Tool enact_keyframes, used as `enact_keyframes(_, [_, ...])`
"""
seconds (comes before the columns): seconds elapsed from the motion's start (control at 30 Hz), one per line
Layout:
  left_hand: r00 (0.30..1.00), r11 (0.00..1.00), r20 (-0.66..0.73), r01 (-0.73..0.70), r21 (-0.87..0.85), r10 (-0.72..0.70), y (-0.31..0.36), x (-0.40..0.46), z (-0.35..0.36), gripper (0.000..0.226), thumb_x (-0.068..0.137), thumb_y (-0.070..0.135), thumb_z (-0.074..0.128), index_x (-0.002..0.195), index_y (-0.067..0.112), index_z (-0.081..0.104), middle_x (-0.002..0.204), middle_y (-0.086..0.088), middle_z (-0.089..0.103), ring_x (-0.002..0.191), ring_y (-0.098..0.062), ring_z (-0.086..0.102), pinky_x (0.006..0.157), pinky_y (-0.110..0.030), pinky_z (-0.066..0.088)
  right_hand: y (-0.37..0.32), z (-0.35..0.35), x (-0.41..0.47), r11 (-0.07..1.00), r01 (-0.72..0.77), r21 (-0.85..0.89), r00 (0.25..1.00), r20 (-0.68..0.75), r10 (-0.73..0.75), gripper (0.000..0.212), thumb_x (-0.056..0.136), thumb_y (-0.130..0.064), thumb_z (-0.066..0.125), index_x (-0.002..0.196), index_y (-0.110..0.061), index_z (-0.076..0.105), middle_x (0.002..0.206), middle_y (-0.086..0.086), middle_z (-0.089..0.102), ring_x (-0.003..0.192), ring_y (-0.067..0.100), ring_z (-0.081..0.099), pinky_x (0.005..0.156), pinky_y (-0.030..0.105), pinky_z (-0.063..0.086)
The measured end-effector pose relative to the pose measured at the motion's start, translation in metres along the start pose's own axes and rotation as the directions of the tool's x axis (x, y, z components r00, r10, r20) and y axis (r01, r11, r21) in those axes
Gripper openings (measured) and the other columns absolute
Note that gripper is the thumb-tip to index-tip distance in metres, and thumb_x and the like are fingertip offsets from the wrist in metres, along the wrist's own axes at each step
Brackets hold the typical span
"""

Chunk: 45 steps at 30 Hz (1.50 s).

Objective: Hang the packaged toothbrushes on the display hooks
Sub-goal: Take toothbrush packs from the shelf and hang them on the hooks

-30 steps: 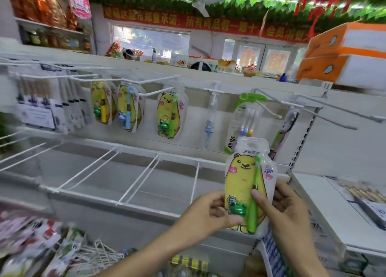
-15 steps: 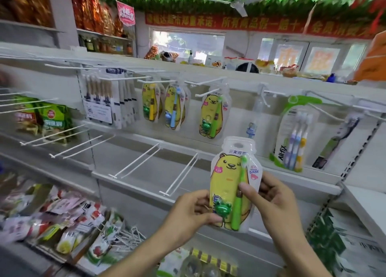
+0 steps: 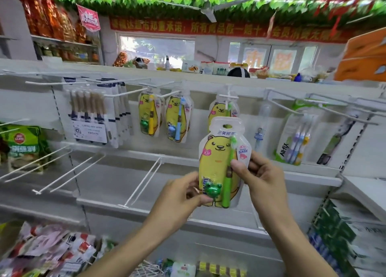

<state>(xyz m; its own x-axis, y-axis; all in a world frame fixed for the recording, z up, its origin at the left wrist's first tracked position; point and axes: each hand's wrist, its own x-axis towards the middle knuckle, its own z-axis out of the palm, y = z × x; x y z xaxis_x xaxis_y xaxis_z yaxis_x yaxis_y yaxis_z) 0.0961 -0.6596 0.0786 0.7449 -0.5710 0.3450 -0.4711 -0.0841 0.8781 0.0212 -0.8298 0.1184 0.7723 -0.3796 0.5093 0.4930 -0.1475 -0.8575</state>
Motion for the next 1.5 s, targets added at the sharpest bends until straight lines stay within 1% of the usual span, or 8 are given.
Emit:
enact_keyframes(0.33, [0.994,0.995,0.053,-0.091,-0.040,0.093,0.002,0.027,-0.012,0.033,0.082,0.012,0.077,0.109,0.031,0.070,0.097,0.004,0.076,0.078,-0.028,0.068,0.077,-0.052,0.057,-0.010,0.009,0.015,0.997,0.060,-0.045,0.990,-0.124,-0.065,0.015,0.088,-0.007,0.069,0.101,-0.012,0.075,0.096,0.006,0.079,0.092,0.024,0.074,0.082,0.038,0.061])
enact_keyframes(0.57, [0.994,0.994,0.034,-0.098,-0.037,0.099,-0.002,0.041,-0.009,0.035,0.085,0.017,0.075,0.112,0.037,0.068,0.098,0.007,0.075,0.084,-0.023,0.068,0.079,-0.051,0.058,-0.010,0.007,0.030,0.993,0.064,-0.104,0.991,-0.113,-0.076,0.011,0.088,-0.007,0.070,0.098,-0.011,0.074,0.092,0.006,0.079,0.090,0.030,0.074,0.080,0.045,0.061])
enact_keyframes(0.7, [0.989,0.988,0.011,-0.144,-0.059,0.144,-0.003,0.044,-0.007,0.032,0.087,0.012,0.074,0.112,0.031,0.070,0.099,0.007,0.076,0.081,-0.024,0.067,0.079,-0.052,0.056,-0.011,0.005,0.036,0.990,0.093,-0.102,0.990,-0.095,-0.102,0.008,0.087,-0.005,0.070,0.095,-0.006,0.073,0.089,0.006,0.078,0.082,0.018,0.073,0.076,0.037,0.060])
enact_keyframes(0.8, [0.984,0.981,0.002,-0.178,-0.079,0.179,-0.006,0.045,-0.007,0.031,0.086,0.011,0.074,0.112,0.028,0.070,0.101,0.004,0.076,0.084,-0.026,0.068,0.081,-0.051,0.056,-0.010,0.002,0.038,0.993,0.085,-0.081,0.993,-0.074,-0.091,0.009,0.087,-0.006,0.070,0.095,-0.007,0.073,0.090,0.007,0.078,0.084,0.020,0.073,0.077,0.039,0.060])
enact_keyframes(1.0, [0.986,0.982,0.028,-0.162,-0.100,0.165,-0.012,0.057,-0.009,0.033,0.087,0.009,0.073,0.110,0.033,0.070,0.103,0.003,0.075,0.089,-0.026,0.068,0.084,-0.050,0.057,-0.006,0.001,0.045,0.990,0.110,-0.088,0.992,-0.054,-0.115,0.011,0.087,-0.004,0.070,0.098,-0.006,0.073,0.091,0.006,0.078,0.086,0.024,0.075,0.076,0.038,0.062])
enact_keyframes(1.2, [0.982,0.976,0.084,-0.152,-0.157,0.167,-0.015,0.070,-0.013,0.037,0.083,0.009,0.075,0.106,0.038,0.071,0.102,0.001,0.076,0.088,-0.031,0.068,0.073,-0.038,0.058,-0.004,0.001,0.048,0.975,0.171,-0.141,0.982,-0.061,-0.181,0.006,0.087,-0.001,0.071,0.090,-0.006,0.074,0.083,0.006,0.077,0.081,0.029,0.073,0.072,0.034,0.060])
enact_keyframes(1.33, [0.974,0.968,0.199,-0.059,-0.246,0.110,-0.021,0.074,-0.020,0.035,0.083,0.003,0.074,0.114,0.020,0.069,0.104,-0.009,0.076,0.086,-0.030,0.071,0.075,-0.040,0.057,0.006,0.003,0.052,0.966,0.163,-0.200,0.981,-0.068,-0.180,0.005,0.088,-0.007,0.072,0.091,-0.011,0.074,0.084,0.002,0.078,0.078,0.019,0.074,0.069,0.030,0.061])
enact_keyframes(1.5, [0.987,0.988,0.141,-0.055,-0.146,0.076,-0.023,0.100,-0.022,0.035,0.085,-0.001,0.072,0.115,0.017,0.068,0.102,-0.004,0.077,0.092,-0.032,0.072,0.078,-0.034,0.060,0.024,0.002,0.081,0.990,0.059,-0.127,0.992,-0.106,-0.073,0.009,0.089,-0.006,0.071,0.097,-0.007,0.074,0.090,0.005,0.078,0.087,0.027,0.075,0.078,0.042,0.062])
